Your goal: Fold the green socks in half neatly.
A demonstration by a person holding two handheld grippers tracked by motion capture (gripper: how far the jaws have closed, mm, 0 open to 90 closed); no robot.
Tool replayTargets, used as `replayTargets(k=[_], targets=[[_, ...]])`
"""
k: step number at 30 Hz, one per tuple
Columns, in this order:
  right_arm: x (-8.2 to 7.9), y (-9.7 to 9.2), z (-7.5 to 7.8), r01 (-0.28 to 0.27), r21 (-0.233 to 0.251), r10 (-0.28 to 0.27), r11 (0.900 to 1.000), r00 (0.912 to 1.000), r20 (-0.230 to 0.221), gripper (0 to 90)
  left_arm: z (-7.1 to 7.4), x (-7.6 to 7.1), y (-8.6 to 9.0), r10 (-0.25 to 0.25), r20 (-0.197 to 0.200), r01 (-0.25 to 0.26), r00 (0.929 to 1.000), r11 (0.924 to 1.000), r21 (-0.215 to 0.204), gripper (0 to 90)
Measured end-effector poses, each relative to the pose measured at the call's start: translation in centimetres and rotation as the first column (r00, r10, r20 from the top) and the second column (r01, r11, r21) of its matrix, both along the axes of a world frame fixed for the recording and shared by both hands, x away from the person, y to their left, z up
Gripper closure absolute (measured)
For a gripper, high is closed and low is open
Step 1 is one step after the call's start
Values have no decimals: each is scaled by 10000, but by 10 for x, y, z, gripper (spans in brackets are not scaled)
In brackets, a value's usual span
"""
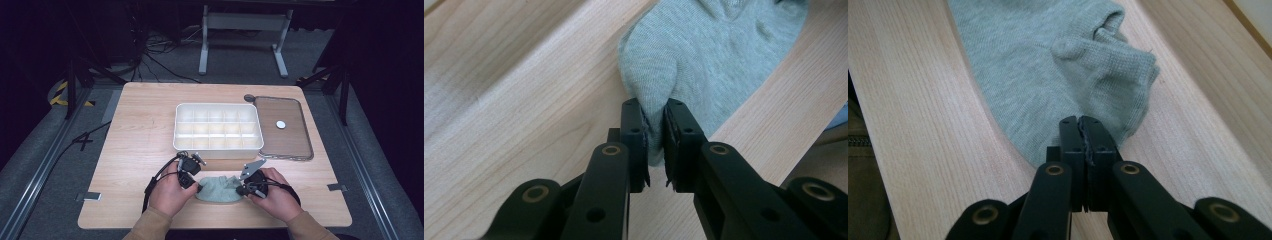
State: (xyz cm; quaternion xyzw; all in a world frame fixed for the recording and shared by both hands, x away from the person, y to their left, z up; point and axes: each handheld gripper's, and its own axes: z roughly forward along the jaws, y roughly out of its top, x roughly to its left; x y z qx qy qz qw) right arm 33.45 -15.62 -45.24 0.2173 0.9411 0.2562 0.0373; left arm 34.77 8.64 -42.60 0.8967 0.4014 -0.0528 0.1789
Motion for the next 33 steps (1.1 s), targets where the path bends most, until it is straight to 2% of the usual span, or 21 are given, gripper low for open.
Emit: replayTargets(k=[7, 11, 17, 24, 30, 33], targets=[[0, 0, 0, -162, 29, 162, 9999, 9999, 28, 897, 8, -2, -4, -97, 179, 98, 9998, 9999, -43, 800], [-1, -1, -1, -197, 52, 196, 9998, 9997, 128, 897, 16, -4, -11, -384, 334, 398, 9987, 9984, -414, 795], [-3, -2, -2, -259, 112, 255, 9996, 9991, 339, 897, 24, -3, -21, -666, 584, 697, 9961, 9962, -526, 792], [-5, -4, -4, -137, 336, 122, 9993, 9990, 424, 897, 25, -2, -39, -952, 715, 989, 9929, 9938, -501, 791], [-7, -6, -5, -93, 504, 66, 9987, 9985, 544, 896, 25, 1, -49, -1355, 836, 1397, 9872, 9891, -460, 791], [-8, -9, -7, 15, 784, -58, 9969, 9985, 549, 895, 21, 4, -54, -1437, 786, 1481, 9865, 9876, -523, 793]])
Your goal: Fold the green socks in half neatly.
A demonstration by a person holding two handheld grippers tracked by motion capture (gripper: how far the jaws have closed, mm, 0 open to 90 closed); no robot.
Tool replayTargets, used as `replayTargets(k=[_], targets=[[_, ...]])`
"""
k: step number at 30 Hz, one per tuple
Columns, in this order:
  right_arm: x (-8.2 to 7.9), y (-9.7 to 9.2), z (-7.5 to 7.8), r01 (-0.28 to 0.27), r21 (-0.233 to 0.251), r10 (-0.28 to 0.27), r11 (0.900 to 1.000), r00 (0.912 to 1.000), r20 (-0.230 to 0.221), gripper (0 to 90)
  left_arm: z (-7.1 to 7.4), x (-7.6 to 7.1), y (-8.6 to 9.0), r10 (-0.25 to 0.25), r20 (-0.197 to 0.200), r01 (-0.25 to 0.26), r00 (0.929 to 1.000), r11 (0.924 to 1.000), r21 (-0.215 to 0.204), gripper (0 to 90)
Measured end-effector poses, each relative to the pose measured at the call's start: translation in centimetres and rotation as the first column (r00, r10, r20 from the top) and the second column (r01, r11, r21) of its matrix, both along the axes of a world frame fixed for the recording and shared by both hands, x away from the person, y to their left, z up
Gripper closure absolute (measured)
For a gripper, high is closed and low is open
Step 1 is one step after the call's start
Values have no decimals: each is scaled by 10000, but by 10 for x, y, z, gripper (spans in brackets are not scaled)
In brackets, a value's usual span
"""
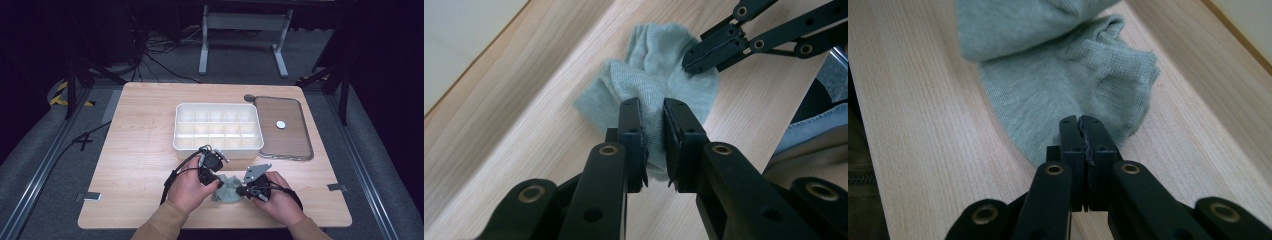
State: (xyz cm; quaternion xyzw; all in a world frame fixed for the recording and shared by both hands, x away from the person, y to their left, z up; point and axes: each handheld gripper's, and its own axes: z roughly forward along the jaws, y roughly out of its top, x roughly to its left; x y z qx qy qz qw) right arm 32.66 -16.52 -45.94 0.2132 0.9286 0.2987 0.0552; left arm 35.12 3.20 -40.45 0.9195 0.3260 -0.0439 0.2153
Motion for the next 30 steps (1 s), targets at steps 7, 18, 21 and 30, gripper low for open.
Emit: replayTargets(k=[7, 18, 21, 30], targets=[[-1, -7, -5, 27, 609, -32, 9981, 10000, 75, 895, -5, 4, -10, -174, 54, 174, 9998, 9998, -47, 796], [-3, -8, -6, 86, 680, -99, 9977, 9998, 183, 895, -9, 2, -19, -316, 373, 330, 9988, 9987, -379, 802], [-2, -8, -6, 86, 686, -98, 9976, 9998, 172, 895, -11, 2, -20, -432, 307, 441, 9986, 9987, -264, 799], [-2, -9, -6, 55, 764, -64, 9971, 9999, 121, 892, -11, 5, -11, -1001, -832, 780, 9915, 9688, -2354, 576]])
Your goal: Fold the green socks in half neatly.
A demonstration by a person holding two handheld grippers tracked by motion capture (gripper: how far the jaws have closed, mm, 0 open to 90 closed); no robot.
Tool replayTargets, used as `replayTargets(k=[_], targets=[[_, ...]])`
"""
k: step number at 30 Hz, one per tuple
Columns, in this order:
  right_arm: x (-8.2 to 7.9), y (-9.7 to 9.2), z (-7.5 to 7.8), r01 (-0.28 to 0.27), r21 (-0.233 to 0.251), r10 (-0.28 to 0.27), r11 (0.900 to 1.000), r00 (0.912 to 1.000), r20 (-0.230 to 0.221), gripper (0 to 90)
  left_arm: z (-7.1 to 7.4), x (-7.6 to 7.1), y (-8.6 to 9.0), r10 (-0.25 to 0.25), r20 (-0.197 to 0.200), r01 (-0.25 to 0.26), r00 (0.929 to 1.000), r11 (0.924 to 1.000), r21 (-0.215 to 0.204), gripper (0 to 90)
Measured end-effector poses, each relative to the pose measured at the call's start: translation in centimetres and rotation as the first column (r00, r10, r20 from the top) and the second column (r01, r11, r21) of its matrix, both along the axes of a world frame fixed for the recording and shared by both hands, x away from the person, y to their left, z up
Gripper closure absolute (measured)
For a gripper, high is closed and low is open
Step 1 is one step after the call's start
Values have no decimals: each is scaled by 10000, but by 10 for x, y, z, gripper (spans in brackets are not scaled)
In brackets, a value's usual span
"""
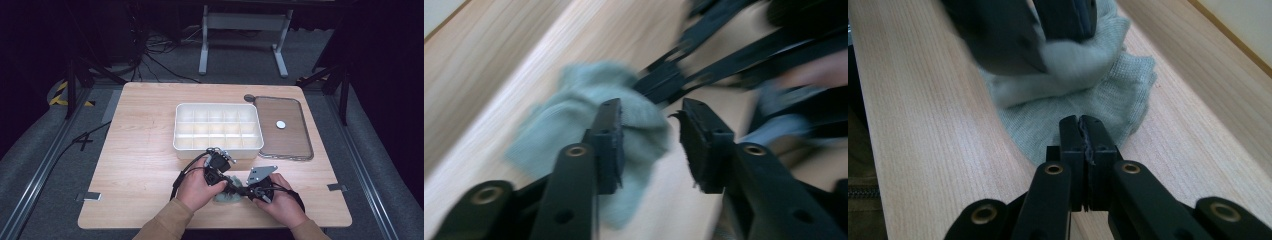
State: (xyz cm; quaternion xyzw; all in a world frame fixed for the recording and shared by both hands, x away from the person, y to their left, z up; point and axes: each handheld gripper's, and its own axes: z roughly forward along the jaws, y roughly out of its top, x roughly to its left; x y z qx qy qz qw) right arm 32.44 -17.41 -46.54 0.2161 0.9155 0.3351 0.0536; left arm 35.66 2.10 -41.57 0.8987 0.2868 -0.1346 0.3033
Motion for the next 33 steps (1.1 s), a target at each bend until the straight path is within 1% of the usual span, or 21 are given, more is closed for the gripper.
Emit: replayTargets(k=[1, 2, 3, 4, 5, 6, 8, 9, 10, 12, 15, 17, 19, 20, 21, 22, 24, 26, 28, 30, 33], targets=[[0, 0, 0, -15, -3, 15, 10000, 10000, 8, 889, 6, -2, 4, 119, 229, -113, 9997, 9996, -240, 564], [0, 0, 0, -34, -8, 34, 10000, 10000, 6, 887, 10, -4, 7, 174, 517, -165, 9985, 9997, -184, 563], [1, 0, 0, -64, -18, 64, 10000, 10000, -9, 883, 13, -4, 9, 235, 654, -228, 9976, 9997, -119, 561], [1, 0, 0, -72, -37, 72, 10000, 10000, 1, 881, 15, -4, 12, 318, 870, -306, 9957, 9994, -150, 563], [1, 0, 0, -81, -45, 81, 10000, 10000, -5, 880, 17, -4, 17, 474, 859, -454, 9952, 9987, -251, 579], [1, 0, 1, -85, -53, 85, 10000, 10000, -9, 879, 18, -3, 22, 527, 647, -511, 9965, 9983, -264, 611], [1, 1, 1, -94, -85, 94, 9999, 9999, 35, 879, 14, 0, 28, 699, 67, -697, 9975, 9972, -265, 694], [1, 1, 1, -117, -136, 118, 9998, 9999, 35, 879, 13, 0, 29, 742, -60, -743, 9972, 9972, -117, 739], [1, 2, 1, -126, -137, 127, 9998, 9999, 10, 879, 9, -1, 27, 828, -194, -823, 9964, 9962, 296, 771], [2, 2, 2, -131, -215, 131, 9997, 9999, 20, 879, 2, -2, 24, 822, -150, -802, 9965, 9914, 1035, 831], [2, 3, 2, -150, -278, 151, 9995, 9999, 22, 879, -7, -4, 15, 596, -148, -564, 9981, 9848, 1644, 885], [1, 3, 2, -153, -296, 154, 9994, 9999, 28, 879, -12, -6, 9, 451, -126, -420, 9989, 9820, 1839, 895], [1, 3, 2, -155, -302, 156, 9994, 9999, 33, 880, -14, -6, 7, 389, -107, -362, 9992, 9821, 1849, 895], [1, 3, 2, -167, -278, 169, 9995, 9999, 38, 879, -15, -8, 3, 190, 29, -192, 9998, 9868, 1607, 891], [1, 3, 2, -139, -276, 140, 9995, 9999, 29, 879, -15, -8, 0, 4, 69, -14, 10000, 9895, 1442, 886], [1, 3, 2, -148, -250, 149, 9996, 9999, 26, 879, -15, -9, -2, -16, 113, 1, 9999, 9917, 1287, 879], [2, 2, 2, -132, -217, 132, 9997, 9999, 21, 879, -17, -11, -7, -115, 295, 81, 9995, 9936, 1128, 876], [1, 2, 2, -126, -212, 127, 9997, 9999, 25, 879, -19, -11, -9, -194, 208, 168, 9996, 9927, 1192, 871], [1, 2, 2, -104, -233, 106, 9997, 9999, 74, 879, -27, -11, -12, -287, 84, 272, 9996, 9897, 1406, 865], [0, 2, 2, -99, -259, 102, 9996, 9999, 107, 880, -30, -10, -12, -234, -33, 236, 9997, 9899, 1399, 863], [1, 2, 2, -103, -225, 105, 9997, 9999, 92, 873, -30, -10, -12, -211, -66, 218, 9998, 9903, 1374, 861]])
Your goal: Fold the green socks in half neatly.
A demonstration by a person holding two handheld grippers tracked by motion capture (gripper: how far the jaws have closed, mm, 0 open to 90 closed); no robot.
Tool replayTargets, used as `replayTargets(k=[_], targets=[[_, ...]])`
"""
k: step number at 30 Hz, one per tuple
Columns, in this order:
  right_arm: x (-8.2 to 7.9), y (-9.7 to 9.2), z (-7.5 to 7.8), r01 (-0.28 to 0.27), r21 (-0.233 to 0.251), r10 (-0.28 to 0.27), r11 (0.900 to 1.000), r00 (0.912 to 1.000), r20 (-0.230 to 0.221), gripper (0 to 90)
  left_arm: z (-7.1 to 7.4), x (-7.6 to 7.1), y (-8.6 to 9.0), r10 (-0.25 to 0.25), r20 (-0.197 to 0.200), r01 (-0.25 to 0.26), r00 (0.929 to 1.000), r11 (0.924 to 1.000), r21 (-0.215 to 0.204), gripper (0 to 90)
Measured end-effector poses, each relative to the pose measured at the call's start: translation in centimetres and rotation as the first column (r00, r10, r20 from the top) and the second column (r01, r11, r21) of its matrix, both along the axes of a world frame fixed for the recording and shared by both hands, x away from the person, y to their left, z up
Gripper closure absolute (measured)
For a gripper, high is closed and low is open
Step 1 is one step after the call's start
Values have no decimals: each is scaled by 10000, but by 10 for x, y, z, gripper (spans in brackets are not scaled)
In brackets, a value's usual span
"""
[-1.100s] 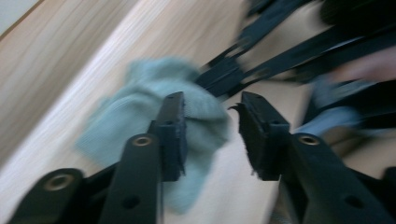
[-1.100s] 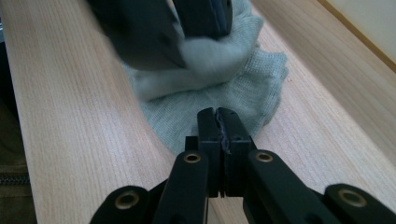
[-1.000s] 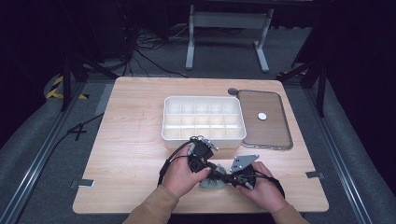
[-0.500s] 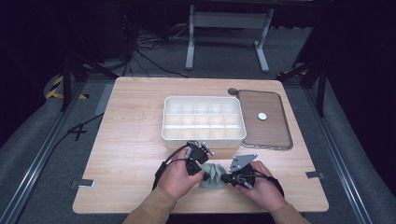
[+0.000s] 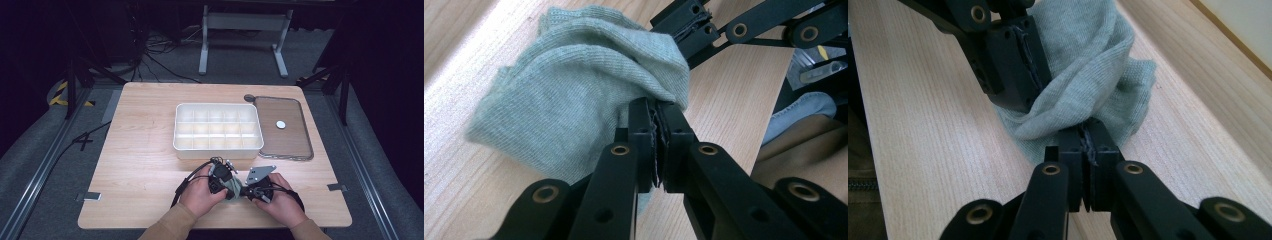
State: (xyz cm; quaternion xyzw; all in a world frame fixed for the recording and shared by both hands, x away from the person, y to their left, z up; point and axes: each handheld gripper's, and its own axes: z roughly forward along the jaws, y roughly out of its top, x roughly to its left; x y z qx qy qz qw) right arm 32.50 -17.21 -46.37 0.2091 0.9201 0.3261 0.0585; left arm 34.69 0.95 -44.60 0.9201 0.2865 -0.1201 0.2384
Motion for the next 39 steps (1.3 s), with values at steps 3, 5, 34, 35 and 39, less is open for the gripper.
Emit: replayTargets(k=[3, 5, 34, 35, 39], targets=[[-1, 0, 5, -13, -214, 12, 9998, 10000, -59, 862, -1, 0, 0, 36, 21, -36, 10000, 10000, -33, 853], [-2, -2, 11, 85, -309, -85, 9995, 10000, 11, 884, 1, -1, 1, 50, 262, -51, 9996, 10000, 25, 840], [-5, 36, 33, -500, 782, 458, 9957, 9974, 548, 863, 40, -11, 70, 1907, 1121, -1874, 9752, 9815, -397, 778], [-4, 36, 31, -465, 702, 429, 9964, 9977, 522, 863, 40, -11, 70, 1948, 1198, -1917, 9735, 9808, -370, 795], [0, 32, 25, -318, 465, 299, 9984, 9987, 408, 863, 37, -11, 63, 1883, 1602, -1784, 9690, 9811, -747, 865]])
